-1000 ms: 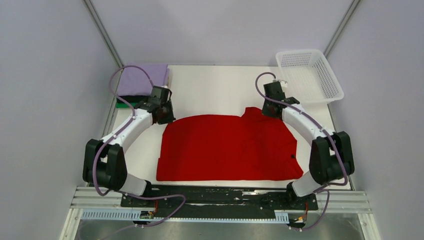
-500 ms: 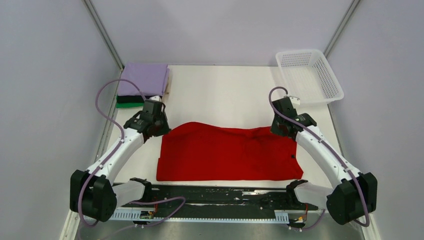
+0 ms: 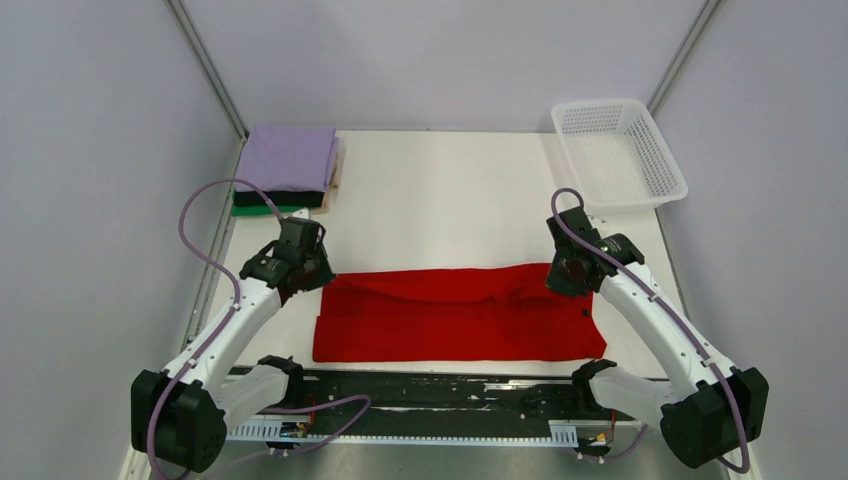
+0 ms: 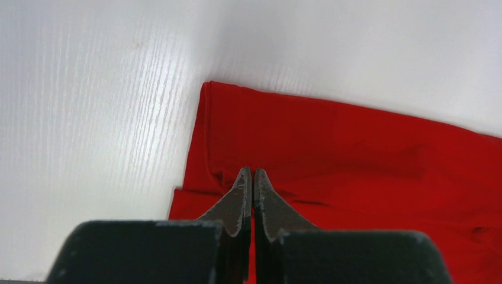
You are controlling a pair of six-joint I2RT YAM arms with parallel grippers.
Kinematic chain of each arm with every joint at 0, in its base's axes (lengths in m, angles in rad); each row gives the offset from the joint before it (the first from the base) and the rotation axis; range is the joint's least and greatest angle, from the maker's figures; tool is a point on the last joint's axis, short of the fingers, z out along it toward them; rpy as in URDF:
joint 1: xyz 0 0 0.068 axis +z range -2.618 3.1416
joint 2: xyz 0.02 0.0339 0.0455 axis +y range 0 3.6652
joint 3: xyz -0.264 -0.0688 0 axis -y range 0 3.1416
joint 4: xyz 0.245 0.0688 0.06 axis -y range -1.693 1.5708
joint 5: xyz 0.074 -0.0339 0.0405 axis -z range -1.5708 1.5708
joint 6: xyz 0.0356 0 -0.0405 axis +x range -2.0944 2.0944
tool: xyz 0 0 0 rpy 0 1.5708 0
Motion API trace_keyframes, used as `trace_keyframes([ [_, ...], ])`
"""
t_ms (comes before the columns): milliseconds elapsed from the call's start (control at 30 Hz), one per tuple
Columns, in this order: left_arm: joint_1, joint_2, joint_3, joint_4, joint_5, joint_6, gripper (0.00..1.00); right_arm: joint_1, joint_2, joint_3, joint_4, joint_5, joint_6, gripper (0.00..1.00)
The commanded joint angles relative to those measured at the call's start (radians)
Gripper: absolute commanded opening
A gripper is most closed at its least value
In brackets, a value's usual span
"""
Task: Fold and stack the t-shirts
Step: Fold the other side of the tshirt into a rectangle, then rotate the tshirt 90 degrees
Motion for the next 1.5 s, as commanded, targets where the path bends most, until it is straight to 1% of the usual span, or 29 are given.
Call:
trace_keyframes([
  [0, -0.002, -0.004, -0.001, 0.0, -0.028, -0.019, 0.0, 0.011, -0.037, -0.003, -0.052, -0.03, 0.026, 0.0],
  [167, -0.003, -0.01, -0.013, -0.004, -0.014, -0.022, 0.0, 0.012, -0.04, -0.007, -0.091, -0.037, 0.029, 0.0],
  [300, -0.003, -0.013, -0.045, -0.007, 0.015, -0.035, 0.0, 0.012, -0.03, -0.013, -0.108, -0.071, 0.023, 0.02],
  [433, -0.003, -0.012, -0.08, -0.044, -0.012, -0.078, 0.0, 0.018, -0.016, -0.047, -0.115, -0.119, 0.034, 0.07],
  [500, -0.003, -0.012, -0.084, -0.07, -0.044, -0.105, 0.02, 0.024, -0.009, -0.066, -0.135, -0.144, 0.047, 0.1],
  [567, -0.002, -0.013, -0.081, -0.092, -0.094, -0.128, 0.1, 0.035, -0.002, -0.083, -0.168, -0.166, 0.06, 0.14],
  [600, -0.003, -0.014, -0.079, -0.099, -0.105, -0.141, 0.16, 0.046, -0.002, -0.1, -0.191, -0.173, 0.064, 0.17],
  [633, -0.002, -0.014, -0.074, -0.111, -0.122, -0.149, 0.21, 0.063, -0.002, -0.113, -0.214, -0.176, 0.067, 0.22],
  [667, -0.002, -0.014, -0.07, -0.117, -0.129, -0.153, 0.29, 0.077, -0.004, -0.123, -0.236, -0.177, 0.077, 0.29],
  [700, -0.002, -0.015, -0.062, -0.125, -0.141, -0.156, 0.31, 0.091, -0.01, -0.124, -0.253, -0.181, 0.09, 0.31],
  [767, -0.002, -0.018, -0.043, -0.139, -0.156, -0.156, 0.4, 0.108, -0.037, -0.106, -0.269, -0.194, 0.097, 0.47],
  [800, -0.002, -0.02, -0.033, -0.145, -0.162, -0.156, 0.54, 0.108, -0.053, -0.089, -0.275, -0.194, 0.099, 0.57],
  [833, -0.002, -0.022, -0.012, -0.162, -0.173, -0.157, 0.63, 0.108, -0.068, -0.071, -0.277, -0.181, 0.102, 0.71],
  [867, -0.002, -0.023, 0.0, -0.173, -0.179, -0.157, 0.85, 0.108, -0.083, -0.049, -0.277, -0.162, 0.11, 0.83],
  [900, -0.003, -0.024, 0.024, -0.185, -0.183, -0.153, 0.93, 0.108, -0.094, -0.028, -0.274, -0.138, 0.122, 0.97],
  [933, -0.002, -0.026, 0.037, -0.186, -0.179, -0.145, 0.98, 0.107, -0.104, -0.011, -0.262, -0.107, 0.13, 1.0],
  [1000, -0.003, -0.026, 0.071, -0.167, -0.13, -0.109, 1.0, 0.107, -0.123, 0.001, -0.209, -0.085, 0.151, 1.0],
  [1067, -0.002, -0.02, 0.09, -0.11, -0.023, -0.062, 1.0, 0.107, -0.141, -0.018, -0.114, -0.085, 0.193, 1.0],
  [1100, -0.003, -0.013, 0.092, -0.054, 0.073, -0.034, 1.0, 0.105, -0.151, -0.039, -0.059, -0.093, 0.211, 1.0],
  [1133, -0.004, -0.006, 0.088, -0.022, 0.131, -0.024, 1.0, 0.104, -0.16, -0.069, 0.006, -0.11, 0.237, 1.0],
  [1167, -0.003, 0.012, 0.075, 0.05, 0.249, -0.009, 1.0, 0.101, -0.168, -0.102, 0.071, -0.133, 0.262, 1.0],
  [1200, -0.004, 0.023, 0.056, 0.121, 0.304, -0.006, 1.0, 0.097, -0.171, -0.14, 0.14, -0.161, 0.283, 1.0],
  [1233, -0.01, 0.052, 0.046, 0.151, 0.402, -0.007, 1.0, 0.093, -0.171, -0.171, 0.198, -0.182, 0.309, 1.0],
  [1300, -0.026, 0.1, 0.019, 0.223, 0.495, -0.01, 1.0, 0.082, -0.161, -0.229, 0.268, -0.186, 0.356, 1.0],
  [1367, -0.048, 0.149, -0.006, 0.274, 0.539, 0.005, 1.0, 0.077, -0.141, -0.283, 0.307, -0.145, 0.381, 1.0],
  [1467, -0.061, 0.229, -0.046, 0.316, 0.546, 0.03, 1.0, 0.062, -0.096, -0.336, 0.347, -0.113, 0.387, 1.0],
])
